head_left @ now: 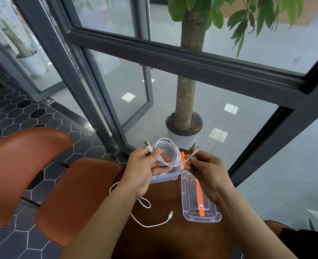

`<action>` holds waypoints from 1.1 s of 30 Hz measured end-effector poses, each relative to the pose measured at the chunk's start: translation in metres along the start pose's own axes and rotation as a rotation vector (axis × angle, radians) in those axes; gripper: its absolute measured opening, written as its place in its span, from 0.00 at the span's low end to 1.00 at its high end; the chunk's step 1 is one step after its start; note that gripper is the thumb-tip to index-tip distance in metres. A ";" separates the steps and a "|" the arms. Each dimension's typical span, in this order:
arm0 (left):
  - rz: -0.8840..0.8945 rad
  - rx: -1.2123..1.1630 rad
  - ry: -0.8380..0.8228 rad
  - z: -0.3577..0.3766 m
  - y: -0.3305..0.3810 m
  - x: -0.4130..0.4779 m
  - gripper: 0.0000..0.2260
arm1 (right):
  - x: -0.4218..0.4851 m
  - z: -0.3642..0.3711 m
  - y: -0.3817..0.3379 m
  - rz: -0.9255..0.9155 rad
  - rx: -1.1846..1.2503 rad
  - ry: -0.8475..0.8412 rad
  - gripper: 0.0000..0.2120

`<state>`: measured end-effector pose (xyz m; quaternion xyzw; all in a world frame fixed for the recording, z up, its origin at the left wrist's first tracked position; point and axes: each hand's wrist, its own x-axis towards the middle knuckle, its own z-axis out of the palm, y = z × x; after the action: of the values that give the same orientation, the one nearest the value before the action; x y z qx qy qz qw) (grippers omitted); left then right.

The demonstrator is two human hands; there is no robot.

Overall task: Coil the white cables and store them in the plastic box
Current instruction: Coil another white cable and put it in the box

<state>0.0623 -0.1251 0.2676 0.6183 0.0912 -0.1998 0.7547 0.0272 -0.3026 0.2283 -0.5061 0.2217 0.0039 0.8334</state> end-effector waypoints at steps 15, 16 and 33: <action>-0.047 0.286 -0.054 -0.001 0.002 -0.001 0.08 | 0.009 0.008 -0.015 -0.116 -0.507 -0.347 0.07; -0.047 0.301 -0.042 -0.002 0.001 -0.001 0.08 | 0.010 0.008 -0.011 -0.104 -0.440 -0.340 0.07; 0.001 0.559 0.049 0.000 -0.014 0.005 0.06 | -0.007 0.027 0.019 -0.540 -0.795 0.014 0.07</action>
<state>0.0613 -0.1285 0.2534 0.8071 0.0505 -0.2020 0.5525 0.0267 -0.2686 0.2251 -0.8252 0.0693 -0.1315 0.5450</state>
